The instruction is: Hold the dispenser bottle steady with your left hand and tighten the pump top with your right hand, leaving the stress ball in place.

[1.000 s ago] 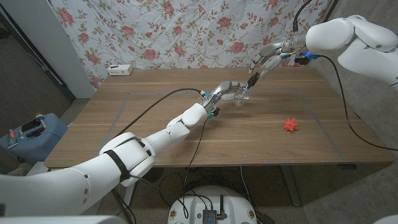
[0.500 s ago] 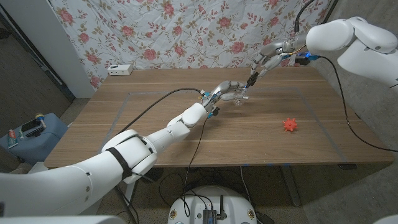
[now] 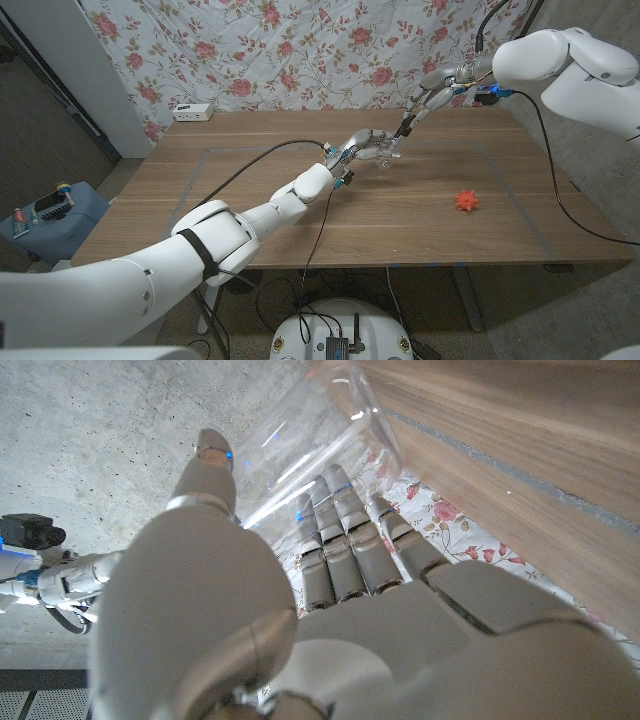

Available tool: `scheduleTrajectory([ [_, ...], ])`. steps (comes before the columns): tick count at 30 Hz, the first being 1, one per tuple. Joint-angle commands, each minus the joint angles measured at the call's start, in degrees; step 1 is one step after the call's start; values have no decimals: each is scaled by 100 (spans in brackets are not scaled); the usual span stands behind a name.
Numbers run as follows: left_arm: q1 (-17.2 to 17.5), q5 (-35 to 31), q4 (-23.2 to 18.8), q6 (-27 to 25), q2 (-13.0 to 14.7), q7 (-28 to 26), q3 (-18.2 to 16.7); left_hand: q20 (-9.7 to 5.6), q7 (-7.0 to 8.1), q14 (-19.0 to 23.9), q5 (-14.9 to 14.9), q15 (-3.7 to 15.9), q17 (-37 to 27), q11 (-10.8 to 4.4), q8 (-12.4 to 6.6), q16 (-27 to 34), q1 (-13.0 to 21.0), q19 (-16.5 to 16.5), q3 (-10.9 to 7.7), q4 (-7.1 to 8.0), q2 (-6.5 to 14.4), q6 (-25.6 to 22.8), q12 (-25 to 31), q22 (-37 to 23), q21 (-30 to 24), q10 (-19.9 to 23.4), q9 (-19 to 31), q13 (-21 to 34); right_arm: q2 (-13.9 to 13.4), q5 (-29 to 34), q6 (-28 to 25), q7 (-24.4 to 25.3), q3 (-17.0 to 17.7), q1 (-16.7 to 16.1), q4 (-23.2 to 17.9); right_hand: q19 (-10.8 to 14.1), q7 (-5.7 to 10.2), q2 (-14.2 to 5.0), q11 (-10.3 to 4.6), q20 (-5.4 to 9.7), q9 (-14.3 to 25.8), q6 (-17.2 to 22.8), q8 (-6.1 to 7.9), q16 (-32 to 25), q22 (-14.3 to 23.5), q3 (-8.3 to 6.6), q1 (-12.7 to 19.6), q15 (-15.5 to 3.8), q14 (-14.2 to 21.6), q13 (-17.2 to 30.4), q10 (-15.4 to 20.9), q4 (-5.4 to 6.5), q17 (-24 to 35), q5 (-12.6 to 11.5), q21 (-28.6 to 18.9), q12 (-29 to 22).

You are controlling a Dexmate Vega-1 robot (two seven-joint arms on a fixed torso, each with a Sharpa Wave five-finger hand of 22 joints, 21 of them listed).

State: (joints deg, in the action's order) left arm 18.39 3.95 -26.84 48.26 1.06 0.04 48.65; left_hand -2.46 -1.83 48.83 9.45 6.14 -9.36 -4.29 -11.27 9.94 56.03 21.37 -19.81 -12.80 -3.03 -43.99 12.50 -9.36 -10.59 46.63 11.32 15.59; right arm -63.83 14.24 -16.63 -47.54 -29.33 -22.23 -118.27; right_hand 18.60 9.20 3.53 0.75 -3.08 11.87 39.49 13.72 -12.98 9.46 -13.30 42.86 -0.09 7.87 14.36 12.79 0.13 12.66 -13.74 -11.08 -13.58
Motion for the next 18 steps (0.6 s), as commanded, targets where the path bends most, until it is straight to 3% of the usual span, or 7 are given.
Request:
scheduleTrajectory([
  [1,-101,84,230,99,-77,39,67,-577,302,61,48,344,-1,-9,-27,27,-376,43,-475,423,441,-645,35,-12,0,72,26,30,49,81,-439,-192,-207,197,-154,-2,-31,-24,46,-54,15,-78,-50,-8,28,9,-122,65,-3,8,4,87,32,35,-9,14],
  [18,-61,-26,76,225,30,-87,119,-573,299,63,49,353,-1,-11,-24,27,-362,46,-498,414,451,-639,35,-12,-1,71,27,39,70,136,-920,-317,-345,331,-301,-50,-369,-102,176,-135,21,-300,-159,0,29,145,-592,184,4,7,-34,268,33,143,22,47],
])
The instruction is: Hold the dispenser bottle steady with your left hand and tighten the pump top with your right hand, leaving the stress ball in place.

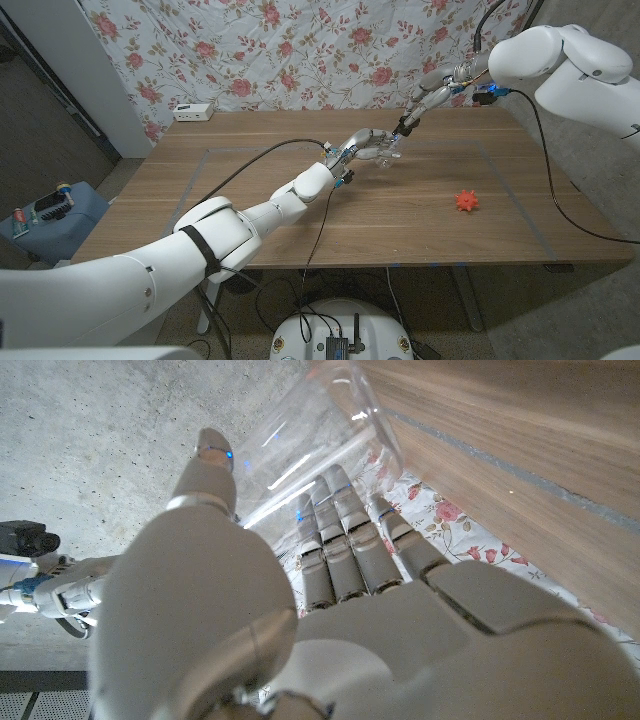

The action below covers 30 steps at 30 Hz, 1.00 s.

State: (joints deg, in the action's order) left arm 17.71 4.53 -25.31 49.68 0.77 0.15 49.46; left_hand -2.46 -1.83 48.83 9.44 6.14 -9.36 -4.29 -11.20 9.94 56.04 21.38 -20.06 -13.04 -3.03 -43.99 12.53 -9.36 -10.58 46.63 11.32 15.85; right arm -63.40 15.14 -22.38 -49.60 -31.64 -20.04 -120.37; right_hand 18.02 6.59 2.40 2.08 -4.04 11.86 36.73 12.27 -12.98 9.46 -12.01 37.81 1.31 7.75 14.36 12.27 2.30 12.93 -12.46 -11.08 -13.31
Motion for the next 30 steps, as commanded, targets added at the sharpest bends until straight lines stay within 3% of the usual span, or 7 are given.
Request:
scheduleTrajectory([
  [1,10,-90,-84,89,63,-107,37,-571,297,63,49,351,-1,-12,-31,27,-363,46,-474,438,450,-641,33,-12,-1,72,27,13,29,54,-375,-115,-124,121,-99,-20,-116,9,47,-51,21,-30,-17,2,29,23,-108,52,10,7,19,58,5,20,32,19],
  [10,38,-104,-132,100,82,-122,21,-580,296,68,47,345,-2,-19,-38,28,-367,48,-479,438,446,-661,34,-12,-2,86,27,12,32,159,-637,-150,-229,183,-178,4,-241,1,123,-101,20,88,24,-22,27,79,-272,114,92,14,91,104,-1,54,19,-6],
  [30,8,-81,-55,45,29,-67,8,-579,311,72,45,343,-1,-24,-34,27,-382,48,-488,440,436,-657,27,-12,-1,87,27,8,-59,429,-1149,138,-271,-15,-480,295,-329,-70,176,-70,7,995,303,-115,23,145,-491,49,515,-8,622,75,-55,93,-37,-159],
])
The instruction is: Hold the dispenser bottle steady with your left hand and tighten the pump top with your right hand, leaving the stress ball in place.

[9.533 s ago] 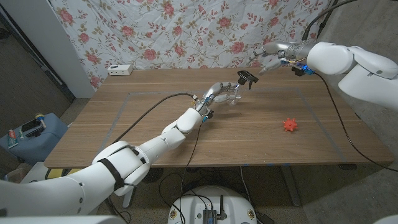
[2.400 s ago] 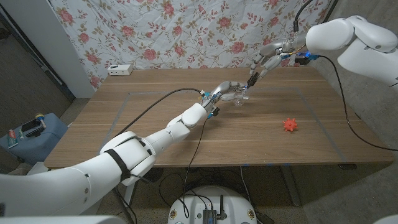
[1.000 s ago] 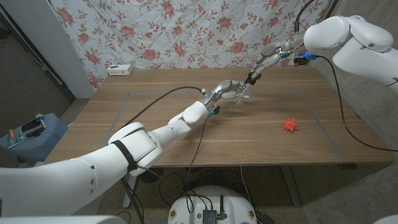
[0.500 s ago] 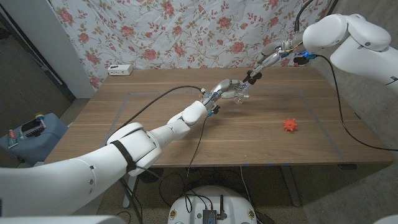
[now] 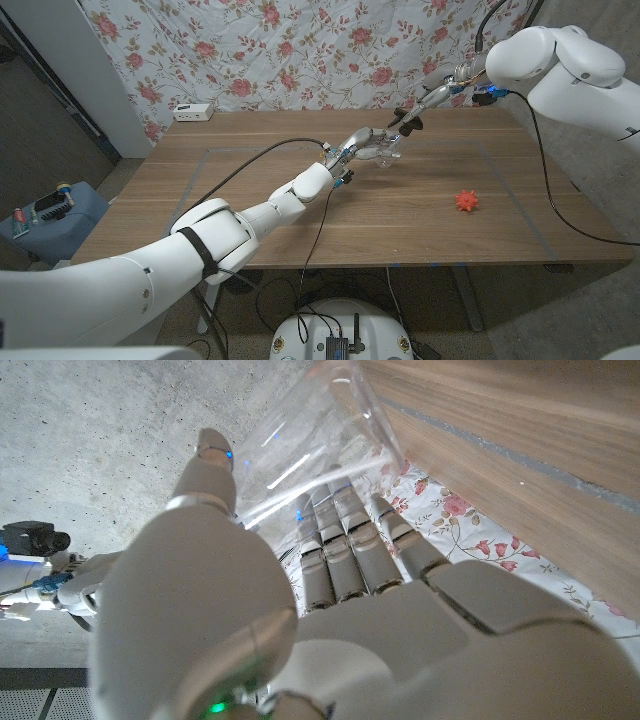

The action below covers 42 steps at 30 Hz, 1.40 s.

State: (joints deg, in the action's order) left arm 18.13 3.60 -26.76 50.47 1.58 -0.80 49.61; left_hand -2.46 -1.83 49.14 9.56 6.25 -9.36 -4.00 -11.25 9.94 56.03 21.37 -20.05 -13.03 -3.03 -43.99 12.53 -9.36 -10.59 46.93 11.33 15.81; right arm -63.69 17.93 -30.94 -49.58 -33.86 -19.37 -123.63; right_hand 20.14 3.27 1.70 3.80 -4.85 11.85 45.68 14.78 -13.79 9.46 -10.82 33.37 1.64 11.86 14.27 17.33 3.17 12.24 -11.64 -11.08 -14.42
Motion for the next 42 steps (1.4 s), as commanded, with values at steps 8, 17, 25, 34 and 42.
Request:
scheduleTrajectory([
  [8,-92,64,231,-65,-135,52,16,-563,295,44,33,323,-2,-46,-26,28,-387,46,-494,442,435,-653,29,-13,-1,64,27,14,9,496,-545,197,-212,-80,-268,289,-3,-67,-4,20,-7,573,179,-88,23,22,-126,-34,383,-17,441,-21,-10,21,-68,-138],
  [17,-155,113,329,-141,-203,70,58,-562,308,38,34,333,0,-52,-31,24,-385,53,-501,437,431,-667,29,-13,-3,68,28,16,74,901,-757,304,-331,-155,-368,480,-76,-157,-9,64,-28,1065,296,-118,23,9,-227,-87,641,-40,705,-10,-33,38,-82,-199],
  [25,-186,134,362,-175,-230,51,103,-551,311,44,34,335,-2,-46,-27,27,-391,58,-510,441,437,-662,26,-13,-4,67,28,16,126,1185,-910,361,-375,-235,-438,603,-45,-242,-66,78,-43,1384,361,-130,24,-21,-278,-97,830,-59,903,-9,-52,42,-81,-241],
  [34,-180,159,354,-174,-237,44,123,-536,300,54,33,325,-3,-45,-25,30,-396,66,-516,443,440,-659,25,-12,-6,64,28,19,177,1397,-1038,438,-359,-341,-498,750,-36,-323,-58,114,-57,1788,452,-121,26,-81,-259,-133,1017,-81,1140,-62,-81,49,-84,-289],
  [42,-174,141,341,-130,-228,17,138,-537,295,52,34,328,-2,-41,-24,29,-395,70,-522,440,438,-656,25,-13,-7,68,28,19,189,1500,-1114,356,-338,-364,-555,771,-35,-334,-67,115,-62,1773,416,-102,28,-95,-268,-136,1067,-92,1161,-83,-90,58,-69,-272],
])
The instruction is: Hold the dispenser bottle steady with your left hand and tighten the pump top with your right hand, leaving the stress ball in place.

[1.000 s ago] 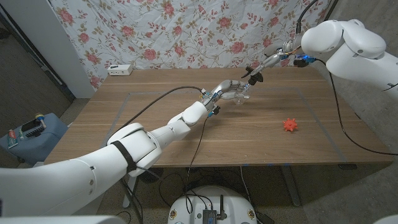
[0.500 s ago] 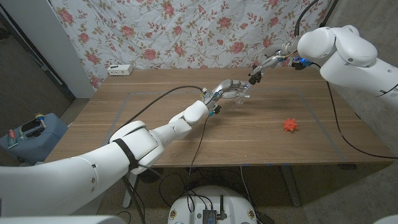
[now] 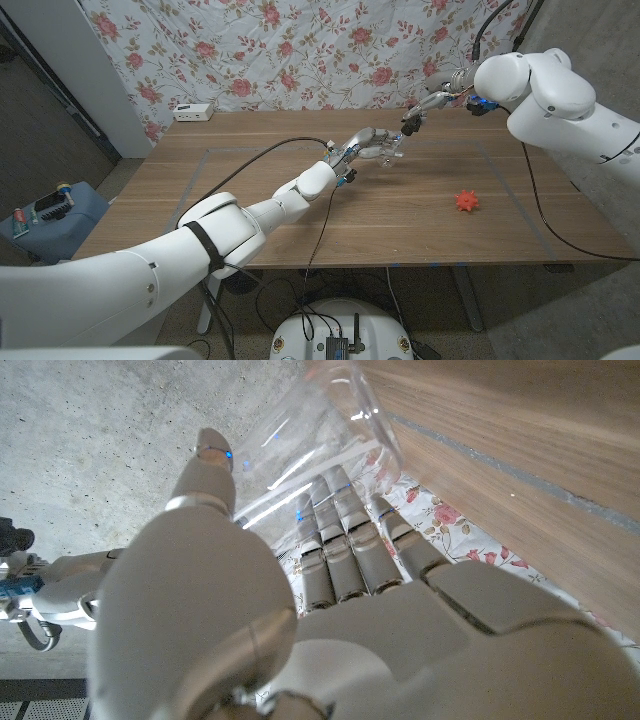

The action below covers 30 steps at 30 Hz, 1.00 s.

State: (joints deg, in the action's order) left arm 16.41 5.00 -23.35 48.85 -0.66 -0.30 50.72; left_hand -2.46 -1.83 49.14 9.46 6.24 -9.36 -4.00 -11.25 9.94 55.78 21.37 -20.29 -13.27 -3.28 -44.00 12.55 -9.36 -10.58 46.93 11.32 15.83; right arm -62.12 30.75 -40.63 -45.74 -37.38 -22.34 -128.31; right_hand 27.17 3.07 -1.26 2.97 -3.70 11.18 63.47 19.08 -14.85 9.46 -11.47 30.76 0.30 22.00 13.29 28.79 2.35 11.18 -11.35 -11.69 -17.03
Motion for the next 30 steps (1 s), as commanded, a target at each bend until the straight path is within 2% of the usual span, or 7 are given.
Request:
scheduleTrajectory([
  [1,-1,-6,-5,44,1,-43,28,-530,296,52,44,326,-2,-38,-23,28,-371,69,-498,464,462,-654,20,-13,-6,61,28,18,26,236,-155,-47,13,-66,-101,68,-15,-37,17,2,4,-50,-38,8,28,-26,-22,-2,54,4,11,2,18,32,-5,-7],
  [8,35,-46,-68,131,54,-101,20,-535,292,60,44,333,-2,-41,-25,30,-374,72,-505,467,470,-660,24,-13,-6,78,28,15,-32,284,-244,-85,93,-122,-225,-3,10,18,25,-13,3,-242,-144,49,29,27,-134,5,28,-5,-52,23,25,48,40,46],
  [19,158,-110,-265,225,167,-165,-36,-537,303,63,42,333,-2,-37,-27,29,-381,72,-510,467,465,-666,23,-13,-5,85,28,13,-85,375,-351,51,230,-238,-448,-28,-5,26,43,-18,5,-230,-165,56,31,79,-288,14,50,-11,-28,82,44,52,57,62],
  [21,180,-132,-303,234,186,-189,-46,-538,303,63,42,329,-2,-39,-27,29,-384,74,-510,468,464,-668,25,-13,-5,90,28,12,-101,377,-344,33,244,-234,-468,-30,-7,17,-6,-18,5,-226,-171,62,31,75,-293,5,57,-13,-17,80,42,46,59,64],
  [25,218,-152,-355,247,211,-224,-77,-541,299,61,42,332,-1,-46,-29,27,-383,76,-513,465,462,-674,23,-13,-6,91,28,9,-132,414,-321,-73,241,-181,-498,-46,33,8,8,-27,7,-308,-216,86,31,50,-248,-39,53,-16,-45,38,31,31,68,91],
  [27,231,-173,-372,257,223,-255,-87,-538,292,62,42,333,-1,-35,-28,28,-384,74,-514,466,463,-672,21,-13,-5,87,28,9,-146,454,-338,-104,248,-170,-532,-63,56,13,-38,-33,10,-401,-264,117,31,33,-208,-48,23,-19,-107,-4,23,23,75,130],
  [30,254,-192,-389,273,233,-302,-106,-540,296,57,43,342,0,-20,-31,24,-379,78,-518,460,458,-680,20,-13,-6,87,28,9,-170,492,-340,-156,275,-156,-581,-113,66,19,-19,-48,14,-483,-306,152,31,1,-122,-55,-13,-21,-147,-79,13,13,93,162],
])
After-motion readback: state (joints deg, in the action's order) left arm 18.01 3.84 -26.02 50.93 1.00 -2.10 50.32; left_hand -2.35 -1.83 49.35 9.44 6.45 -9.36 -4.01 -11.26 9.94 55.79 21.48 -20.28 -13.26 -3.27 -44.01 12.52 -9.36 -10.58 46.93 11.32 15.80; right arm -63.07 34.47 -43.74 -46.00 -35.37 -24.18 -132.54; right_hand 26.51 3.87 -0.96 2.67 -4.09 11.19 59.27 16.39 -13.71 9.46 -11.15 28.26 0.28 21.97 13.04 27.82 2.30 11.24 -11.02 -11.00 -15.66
